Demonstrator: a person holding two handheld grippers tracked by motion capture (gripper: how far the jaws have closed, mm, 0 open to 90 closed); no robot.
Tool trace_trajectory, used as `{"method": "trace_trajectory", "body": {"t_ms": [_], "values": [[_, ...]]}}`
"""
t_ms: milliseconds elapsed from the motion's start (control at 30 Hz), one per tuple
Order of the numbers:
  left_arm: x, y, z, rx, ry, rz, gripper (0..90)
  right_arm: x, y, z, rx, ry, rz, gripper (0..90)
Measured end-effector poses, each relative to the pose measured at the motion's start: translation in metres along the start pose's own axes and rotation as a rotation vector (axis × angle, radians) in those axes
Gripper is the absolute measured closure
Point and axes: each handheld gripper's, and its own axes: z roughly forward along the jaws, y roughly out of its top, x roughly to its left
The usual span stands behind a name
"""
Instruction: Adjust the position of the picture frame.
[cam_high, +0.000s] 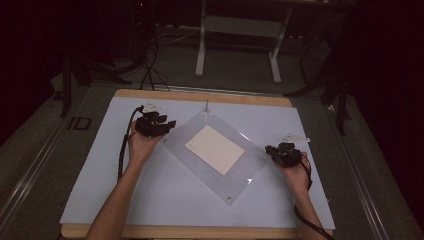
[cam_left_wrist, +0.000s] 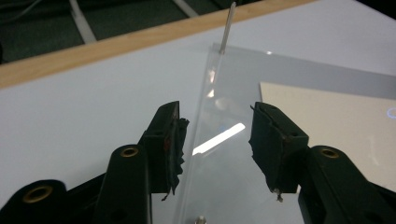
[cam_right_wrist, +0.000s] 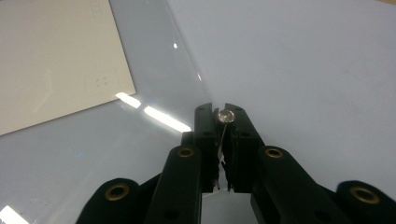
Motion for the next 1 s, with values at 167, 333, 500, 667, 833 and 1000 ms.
{"method": "trace_trajectory", "body": {"t_ms": [167,333,500,667,833,1000], "values": [[-0.001,0.005,0.009,0.021,-0.009,0.014,52.6,0.000,0.000,0.000,-0.002,0.004,0.003,85.0],[-0.004,0.011,0.021,0.016,-0.036,0.024,51.5,0.000,-0.001,-0.001,-0.005,0.002,0.008,85.0],[-0.006,0.016,0.032,0.008,-0.042,0.027,51.4,0.000,-0.002,-0.001,-0.013,0.003,0.015,85.0],[-0.007,0.021,0.047,0.006,-0.046,0.028,51.3,0.000,-0.002,-0.001,-0.013,0.003,0.025,84.9],[-0.009,0.025,0.063,0.016,-0.045,0.033,51.4,-0.001,-0.002,0.000,-0.017,0.010,0.028,84.9],[-0.014,0.028,0.076,-0.003,-0.045,0.033,51.9,-0.001,-0.002,0.000,-0.018,0.011,0.030,84.9]]}}
